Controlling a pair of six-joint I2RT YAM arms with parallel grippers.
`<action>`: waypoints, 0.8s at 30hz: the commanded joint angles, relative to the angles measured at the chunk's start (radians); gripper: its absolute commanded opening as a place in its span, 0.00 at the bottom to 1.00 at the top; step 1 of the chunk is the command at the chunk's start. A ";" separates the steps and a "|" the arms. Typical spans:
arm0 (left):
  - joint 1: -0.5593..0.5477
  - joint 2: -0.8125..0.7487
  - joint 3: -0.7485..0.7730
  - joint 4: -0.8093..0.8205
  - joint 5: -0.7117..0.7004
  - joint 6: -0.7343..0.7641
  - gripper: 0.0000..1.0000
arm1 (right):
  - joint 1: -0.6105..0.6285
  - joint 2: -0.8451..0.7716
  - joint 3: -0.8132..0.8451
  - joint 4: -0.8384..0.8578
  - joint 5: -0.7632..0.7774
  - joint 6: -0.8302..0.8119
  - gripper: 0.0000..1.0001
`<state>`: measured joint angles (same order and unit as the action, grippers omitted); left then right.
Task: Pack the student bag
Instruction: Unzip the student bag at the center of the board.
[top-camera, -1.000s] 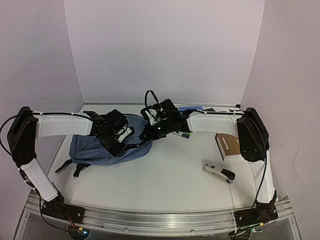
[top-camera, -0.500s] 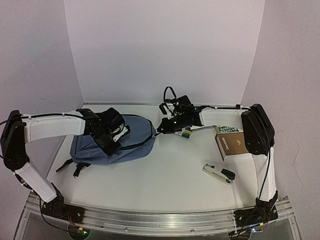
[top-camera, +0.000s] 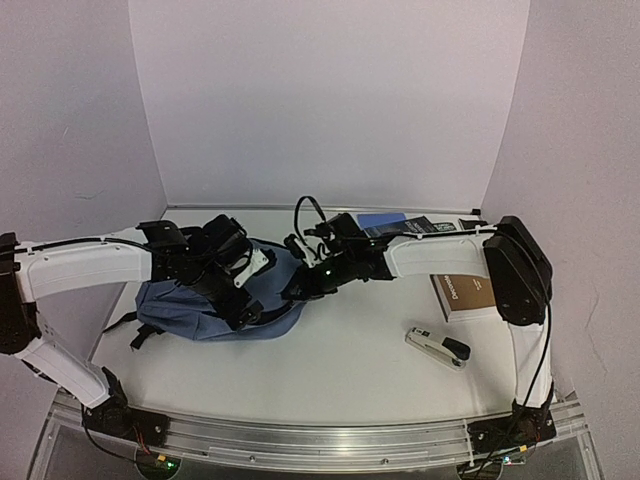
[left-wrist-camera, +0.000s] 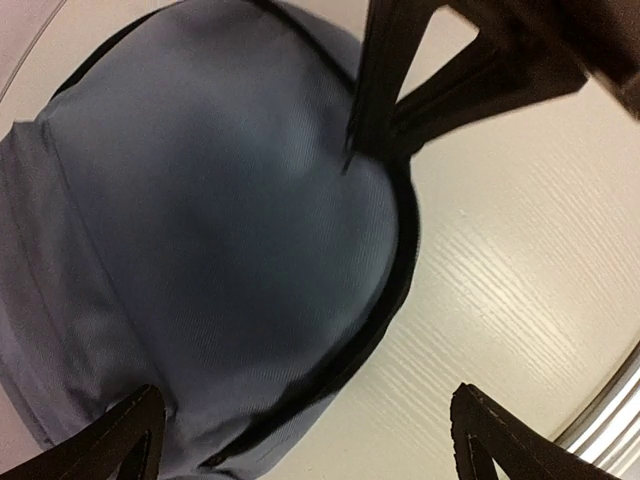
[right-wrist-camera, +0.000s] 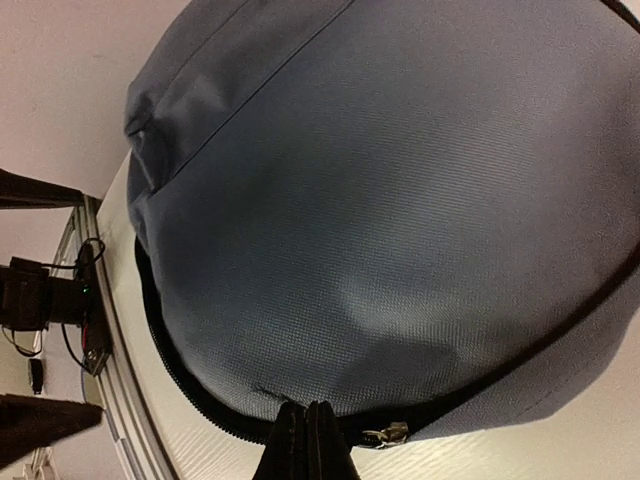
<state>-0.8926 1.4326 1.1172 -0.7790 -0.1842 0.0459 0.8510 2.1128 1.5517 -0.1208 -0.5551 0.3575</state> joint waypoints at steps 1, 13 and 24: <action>-0.022 0.048 -0.004 0.115 0.023 0.024 1.00 | 0.008 -0.057 0.028 0.043 -0.042 0.053 0.00; -0.025 0.212 0.065 0.057 -0.001 0.093 0.59 | -0.024 -0.052 0.056 0.043 0.003 0.041 0.00; -0.038 0.190 0.014 -0.044 -0.016 0.063 0.00 | -0.164 -0.019 0.048 0.041 0.136 -0.033 0.00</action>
<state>-0.9187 1.6657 1.1431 -0.7332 -0.1867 0.1232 0.7782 2.1128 1.5650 -0.1143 -0.5262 0.3677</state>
